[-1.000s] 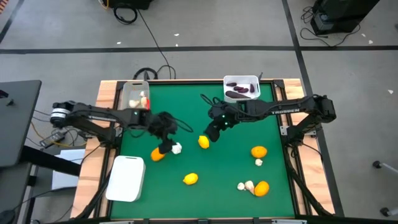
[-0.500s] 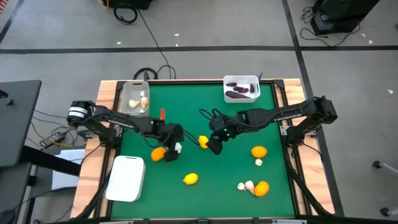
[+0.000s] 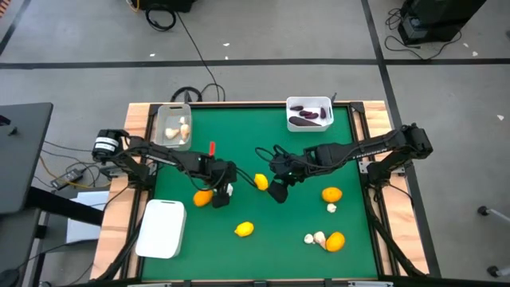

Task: Sort produce into baskets
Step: Put the garlic into the gray bin

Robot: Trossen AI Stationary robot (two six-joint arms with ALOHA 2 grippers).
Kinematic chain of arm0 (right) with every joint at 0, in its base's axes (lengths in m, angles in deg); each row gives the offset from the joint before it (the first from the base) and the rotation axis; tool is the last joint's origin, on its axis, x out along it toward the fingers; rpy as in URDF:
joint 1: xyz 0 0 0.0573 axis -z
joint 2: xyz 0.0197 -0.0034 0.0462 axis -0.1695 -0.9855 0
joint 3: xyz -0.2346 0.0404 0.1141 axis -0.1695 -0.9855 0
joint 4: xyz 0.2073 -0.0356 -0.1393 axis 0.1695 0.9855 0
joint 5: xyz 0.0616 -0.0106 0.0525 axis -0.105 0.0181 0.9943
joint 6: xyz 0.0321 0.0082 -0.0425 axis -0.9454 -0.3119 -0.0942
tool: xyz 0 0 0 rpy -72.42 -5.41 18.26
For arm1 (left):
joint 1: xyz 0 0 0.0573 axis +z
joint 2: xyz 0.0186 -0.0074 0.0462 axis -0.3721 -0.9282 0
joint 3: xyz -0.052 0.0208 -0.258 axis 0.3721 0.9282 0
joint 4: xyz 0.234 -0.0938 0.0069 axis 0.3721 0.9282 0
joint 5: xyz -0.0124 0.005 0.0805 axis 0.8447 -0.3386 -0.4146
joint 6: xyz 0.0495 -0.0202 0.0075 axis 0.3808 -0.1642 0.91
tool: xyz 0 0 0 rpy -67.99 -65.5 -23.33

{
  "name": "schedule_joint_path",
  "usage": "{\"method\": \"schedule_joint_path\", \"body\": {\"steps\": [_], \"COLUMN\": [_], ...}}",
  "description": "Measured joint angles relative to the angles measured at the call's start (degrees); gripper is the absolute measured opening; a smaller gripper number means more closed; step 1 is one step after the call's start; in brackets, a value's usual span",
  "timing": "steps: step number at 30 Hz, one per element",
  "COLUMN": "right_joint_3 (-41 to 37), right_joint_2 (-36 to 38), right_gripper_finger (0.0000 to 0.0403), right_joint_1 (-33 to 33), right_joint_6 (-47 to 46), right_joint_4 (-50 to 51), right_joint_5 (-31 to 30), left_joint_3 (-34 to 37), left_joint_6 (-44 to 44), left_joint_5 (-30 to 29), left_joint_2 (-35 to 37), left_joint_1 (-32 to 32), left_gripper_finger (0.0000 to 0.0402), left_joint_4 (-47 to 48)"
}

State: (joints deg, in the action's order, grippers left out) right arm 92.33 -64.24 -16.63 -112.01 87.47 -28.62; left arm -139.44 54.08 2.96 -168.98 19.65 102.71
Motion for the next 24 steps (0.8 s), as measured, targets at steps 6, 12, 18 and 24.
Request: {"method": "schedule_joint_path", "body": {"steps": [6,12,18,24], "right_joint_3": [0.00,0.00,0.00,0.00], "right_joint_2": [0.00,0.00,0.00,0.00], "right_gripper_finger": [0.0283,0.0256,0.0240,0.0240], "right_joint_1": [0.27,1.06,2.37,3.35], "right_joint_6": [0.16,0.59,0.62,0.62], "right_joint_4": [-0.01,-0.03,-0.08,-0.13], "right_joint_5": [-1.23,-1.41,-2.70,-2.68], "left_joint_3": [0.00,0.00,0.00,-1.56], "left_joint_6": [-0.20,-0.42,-3.12,-1.49], "left_joint_5": [-0.62,0.64,1.04,-0.12], "left_joint_2": [0.00,0.00,0.09,2.38], "left_joint_1": [0.23,0.33,1.00,5.82], "left_gripper_finger": [0.0383,0.0271,0.0234,0.0263], "left_joint_4": [-0.35,0.07,0.27,7.58]}}
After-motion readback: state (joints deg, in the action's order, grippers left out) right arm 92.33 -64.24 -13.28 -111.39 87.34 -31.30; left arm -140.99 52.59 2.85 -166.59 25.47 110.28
